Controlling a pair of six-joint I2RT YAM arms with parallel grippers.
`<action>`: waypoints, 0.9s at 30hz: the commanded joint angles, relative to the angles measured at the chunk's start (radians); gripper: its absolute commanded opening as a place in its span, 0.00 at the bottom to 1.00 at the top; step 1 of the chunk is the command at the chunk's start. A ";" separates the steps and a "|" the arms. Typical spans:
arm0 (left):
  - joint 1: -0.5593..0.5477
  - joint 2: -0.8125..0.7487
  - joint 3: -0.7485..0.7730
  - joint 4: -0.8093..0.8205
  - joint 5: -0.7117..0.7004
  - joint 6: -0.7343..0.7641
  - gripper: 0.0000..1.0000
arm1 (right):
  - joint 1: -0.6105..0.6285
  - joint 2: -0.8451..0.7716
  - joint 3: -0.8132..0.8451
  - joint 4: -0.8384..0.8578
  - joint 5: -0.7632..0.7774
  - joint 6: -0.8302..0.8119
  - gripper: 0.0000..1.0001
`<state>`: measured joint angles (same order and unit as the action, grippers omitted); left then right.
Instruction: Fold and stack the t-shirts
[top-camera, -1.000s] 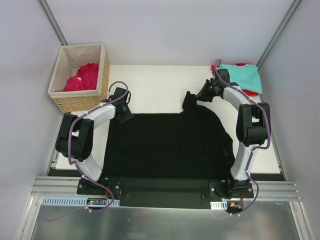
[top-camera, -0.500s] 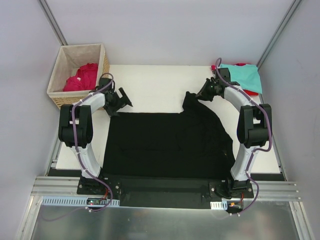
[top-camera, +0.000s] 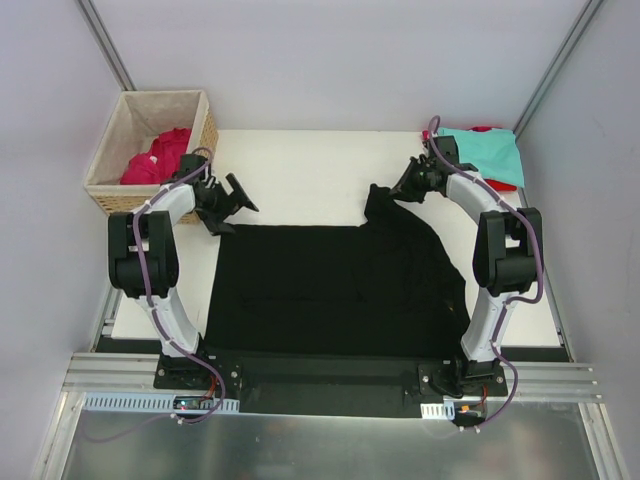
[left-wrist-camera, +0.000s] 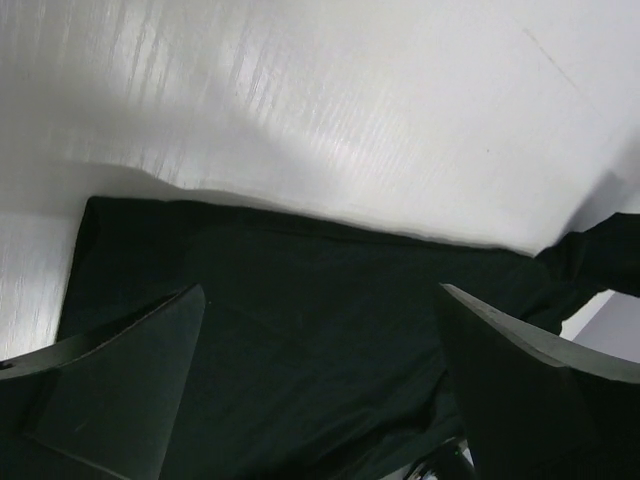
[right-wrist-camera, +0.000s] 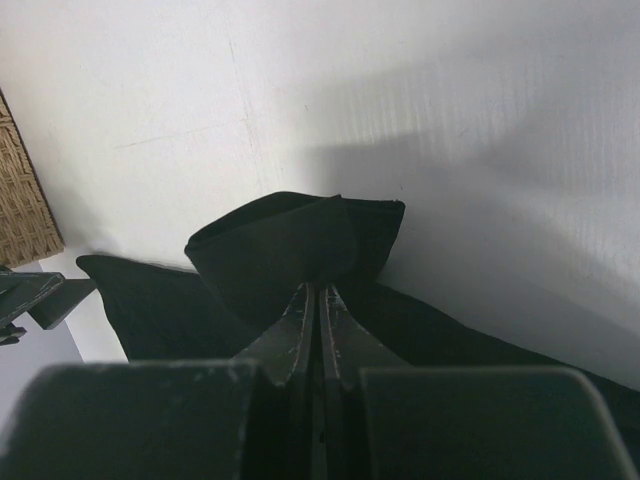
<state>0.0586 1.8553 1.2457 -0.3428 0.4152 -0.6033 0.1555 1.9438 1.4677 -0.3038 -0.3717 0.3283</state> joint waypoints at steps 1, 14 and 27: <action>0.043 -0.117 -0.031 0.045 -0.033 -0.032 0.99 | 0.012 -0.062 0.010 -0.009 -0.003 -0.009 0.01; -0.002 -0.225 -0.130 -0.021 -0.079 0.022 0.99 | 0.027 -0.089 -0.041 0.040 -0.021 0.018 0.01; -0.039 -0.024 0.027 -0.013 -0.124 0.049 0.99 | 0.024 -0.126 -0.055 0.026 -0.007 -0.002 0.01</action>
<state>0.0078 1.7691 1.1542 -0.3813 0.3187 -0.5846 0.1757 1.8900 1.4094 -0.2878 -0.3752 0.3332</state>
